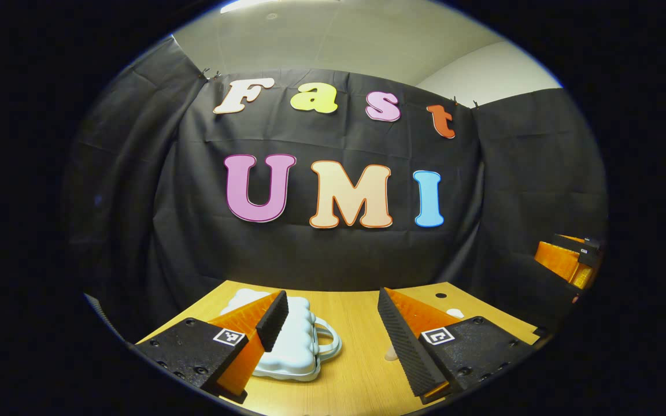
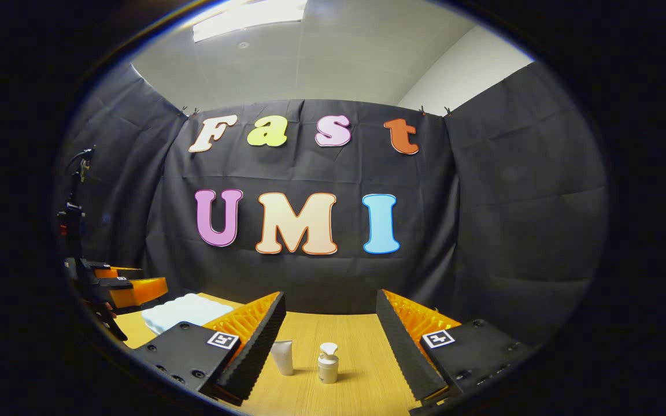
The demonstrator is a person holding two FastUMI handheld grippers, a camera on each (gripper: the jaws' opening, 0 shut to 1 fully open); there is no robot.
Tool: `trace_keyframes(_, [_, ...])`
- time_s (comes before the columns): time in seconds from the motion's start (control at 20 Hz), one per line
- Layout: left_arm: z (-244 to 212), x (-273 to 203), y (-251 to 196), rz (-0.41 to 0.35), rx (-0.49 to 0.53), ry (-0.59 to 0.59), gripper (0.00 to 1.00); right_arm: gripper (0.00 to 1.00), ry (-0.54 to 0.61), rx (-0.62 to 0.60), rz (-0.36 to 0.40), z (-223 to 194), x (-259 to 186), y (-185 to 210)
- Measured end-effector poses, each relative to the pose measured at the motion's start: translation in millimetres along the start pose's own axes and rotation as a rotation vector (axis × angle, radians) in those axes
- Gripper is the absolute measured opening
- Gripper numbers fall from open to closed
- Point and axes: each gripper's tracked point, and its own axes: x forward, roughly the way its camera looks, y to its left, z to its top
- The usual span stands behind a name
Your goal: First open the suitcase, pack the skin care products into it, and then close the suitcase.
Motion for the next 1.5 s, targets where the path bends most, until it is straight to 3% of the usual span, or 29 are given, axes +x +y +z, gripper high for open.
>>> trace_keyframes(0.25, [-7.6,-1.7,0.3,-0.005,0.001,0.021,0.94,0.99,0.010,0.000,0.004,-3.9,-2.3,2.8])
trace_keyframes(0.55, [-45.0,23.7,-10.5,-0.099,0.082,0.149,0.95,0.99,0.042,-0.017,-0.006,-18.4,-8.7,2.2])
trace_keyframes(1.15, [-165.3,125.9,-20.0,-0.190,0.197,0.549,0.95,0.99,0.135,-0.032,-0.050,-53.0,0.4,-5.9])
trace_keyframes(1.3, [-191.5,139.5,-22.0,-0.196,0.202,0.665,0.89,0.99,0.153,-0.022,-0.066,-59.0,1.8,-10.3])
trace_keyframes(1.5, [-218.4,155.2,-18.2,-0.176,0.230,0.789,0.93,0.99,0.163,-0.027,-0.092,-63.3,2.2,-19.3])
